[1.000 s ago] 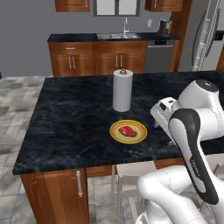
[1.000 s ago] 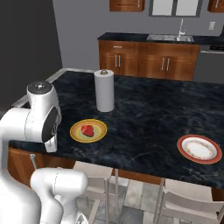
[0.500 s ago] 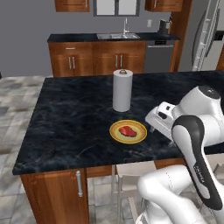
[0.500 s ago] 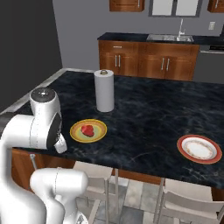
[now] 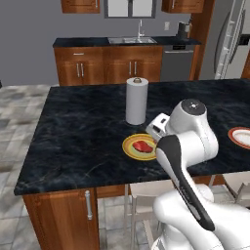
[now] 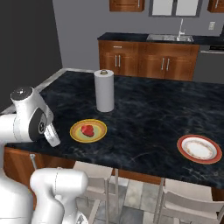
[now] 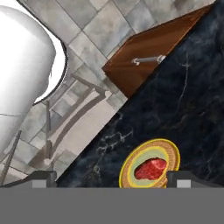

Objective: Transport the steak and cucumber to the fridge. Place the steak on the rack containing meat and place the cucumber on the rack containing the vegetable, ensuring meats and vegetables are on different racks.

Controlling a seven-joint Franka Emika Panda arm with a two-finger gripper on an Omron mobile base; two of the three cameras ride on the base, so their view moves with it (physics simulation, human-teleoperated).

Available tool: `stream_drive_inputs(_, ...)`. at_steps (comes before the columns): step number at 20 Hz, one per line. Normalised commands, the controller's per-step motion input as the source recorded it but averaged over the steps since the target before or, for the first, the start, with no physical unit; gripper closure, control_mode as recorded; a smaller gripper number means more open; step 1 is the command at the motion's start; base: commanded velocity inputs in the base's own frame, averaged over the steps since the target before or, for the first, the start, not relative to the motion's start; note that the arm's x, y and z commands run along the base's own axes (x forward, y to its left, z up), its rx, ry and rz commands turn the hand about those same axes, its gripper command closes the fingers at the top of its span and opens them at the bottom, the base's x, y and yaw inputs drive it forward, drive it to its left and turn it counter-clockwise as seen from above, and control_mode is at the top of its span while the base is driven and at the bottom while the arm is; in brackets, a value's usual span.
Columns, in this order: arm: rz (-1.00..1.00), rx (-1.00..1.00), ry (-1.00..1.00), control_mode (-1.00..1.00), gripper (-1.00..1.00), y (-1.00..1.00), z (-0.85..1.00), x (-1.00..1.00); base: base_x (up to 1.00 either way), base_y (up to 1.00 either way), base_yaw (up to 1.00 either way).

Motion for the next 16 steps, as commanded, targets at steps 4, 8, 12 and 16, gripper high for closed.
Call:
stream_drive_inputs(4,-0.38,0.14,0.0,-1.0,-1.0,0.05,0.0,0.55,0.0,0.0,0.0)
stream_drive_inputs(8,-0.39,0.17,-0.03,-1.0,-1.0,0.0,-0.22,0.19,0.0,0.0,0.0)
stream_drive_inputs(12,-0.48,0.19,-0.05,-1.0,-1.0,0.03,-0.44,0.3,0.0,0.0,0.0)
stream_drive_inputs(16,-0.54,0.22,-0.01,-1.0,-1.0,0.0,-0.37,0.39,0.0,0.0,0.0)
